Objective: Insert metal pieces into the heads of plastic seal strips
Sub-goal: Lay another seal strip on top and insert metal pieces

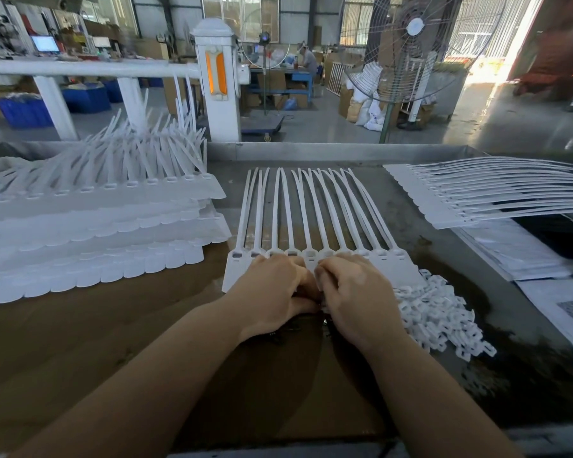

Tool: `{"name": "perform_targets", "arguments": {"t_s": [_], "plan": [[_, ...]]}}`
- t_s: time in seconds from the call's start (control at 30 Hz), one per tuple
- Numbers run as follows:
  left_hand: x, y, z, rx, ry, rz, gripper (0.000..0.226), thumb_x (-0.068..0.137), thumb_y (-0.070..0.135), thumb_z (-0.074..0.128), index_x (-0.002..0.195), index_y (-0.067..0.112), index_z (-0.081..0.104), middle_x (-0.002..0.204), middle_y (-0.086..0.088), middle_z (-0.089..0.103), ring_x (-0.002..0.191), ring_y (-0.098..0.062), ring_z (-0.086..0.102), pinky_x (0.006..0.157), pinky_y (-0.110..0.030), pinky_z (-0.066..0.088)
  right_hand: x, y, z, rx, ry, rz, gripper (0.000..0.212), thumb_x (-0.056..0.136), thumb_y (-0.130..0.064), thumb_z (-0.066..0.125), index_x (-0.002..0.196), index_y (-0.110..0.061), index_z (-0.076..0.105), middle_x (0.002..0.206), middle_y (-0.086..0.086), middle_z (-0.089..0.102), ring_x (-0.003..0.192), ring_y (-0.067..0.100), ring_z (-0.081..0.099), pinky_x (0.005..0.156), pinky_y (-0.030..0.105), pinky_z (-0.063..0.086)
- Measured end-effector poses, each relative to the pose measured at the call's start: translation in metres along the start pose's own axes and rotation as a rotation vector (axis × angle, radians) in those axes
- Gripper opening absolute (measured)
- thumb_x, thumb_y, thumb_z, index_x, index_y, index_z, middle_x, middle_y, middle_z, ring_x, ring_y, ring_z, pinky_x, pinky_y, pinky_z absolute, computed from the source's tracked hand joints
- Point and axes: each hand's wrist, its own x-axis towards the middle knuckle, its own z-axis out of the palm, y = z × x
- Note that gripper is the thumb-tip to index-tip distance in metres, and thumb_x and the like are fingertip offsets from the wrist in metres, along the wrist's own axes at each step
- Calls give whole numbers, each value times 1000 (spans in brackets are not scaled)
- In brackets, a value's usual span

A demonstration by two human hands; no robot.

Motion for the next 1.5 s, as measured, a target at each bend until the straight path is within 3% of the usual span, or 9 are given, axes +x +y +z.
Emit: {"name": "perform_targets", "arguments": {"t_s": [0.1, 0.2, 0.37, 0.53, 0.73, 1.1, 1.2, 1.33, 1.5], "plan": [[-2, -4, -2, -60, 13, -13, 13, 87, 30, 64, 97, 28, 72, 88, 19, 52, 82, 4, 44, 88, -24, 36, 0, -1, 0, 0, 0, -2, 19, 89, -11, 55, 74, -7, 63, 76, 2, 63, 76, 17, 53, 69, 19, 32], [-5, -9, -7, -125, 22, -29, 12, 87, 27, 65, 96, 27, 73, 83, 22, 48, 78, 21, 42, 74, -8, 33, 1, -1, 0, 1, -1, -2, 17, 90, -13, 54, 79, -6, 66, 80, 3, 65, 80, 18, 54, 72, 23, 36], [-9, -13, -14, -73, -72, -36, 15, 88, 27, 63, 98, 32, 72, 95, 15, 53, 89, -1, 49, 77, -10, 36, 2, -1, 0, -7, -9, 4, 18, 91, -15, 54, 80, -7, 65, 82, 3, 64, 81, 19, 54, 73, 24, 35], [-11, -11, -14, -80, -54, -47, 20, 89, 26, 62, 105, 33, 71, 90, 19, 50, 86, 3, 47, 75, -6, 34, 1, -2, 0, -8, -8, 3, 18, 91, -15, 53, 80, -7, 65, 81, 2, 64, 80, 18, 54, 73, 24, 36], [-10, -2, -10, -96, 9, -64, 15, 84, 32, 68, 97, 31, 74, 81, 21, 47, 77, 2, 48, 71, -11, 36, 2, -3, -1, -12, -12, 1, 18, 91, -15, 53, 81, -6, 66, 82, 3, 64, 81, 18, 54, 73, 25, 37], [-11, 2, -5, 8, -16, -41, 16, 88, 31, 63, 101, 26, 70, 98, 12, 53, 96, -9, 52, 93, -30, 42, 2, -2, -1, -21, -15, -3, 18, 91, -15, 53, 80, -7, 65, 83, 3, 65, 81, 17, 54, 72, 20, 32], [-11, 0, -5, -55, -13, -18, 3, 86, 28, 65, 89, 29, 66, 92, 16, 52, 90, -2, 51, 89, -22, 41, 1, -2, -1, -21, -13, 1, 18, 91, -16, 53, 80, -8, 65, 83, 2, 64, 81, 17, 53, 71, 17, 30], [-5, -6, -13, -261, 57, -83, 20, 86, 21, 65, 76, 35, 57, 81, 17, 59, 78, 10, 54, 72, -5, 41, 1, -1, -1, -23, -14, -3, 19, 91, -15, 53, 79, -7, 64, 82, 3, 64, 81, 17, 53, 71, 18, 29], [19, -16, -23, -393, 190, -168, 3, 86, 14, 66, 88, 15, 67, 88, -1, 69, 87, -15, 63, 85, -27, 50, 1, -1, -1, -5, -23, 1, 19, 92, -15, 53, 81, -6, 65, 83, 3, 64, 81, 19, 53, 72, 24, 35]]}}
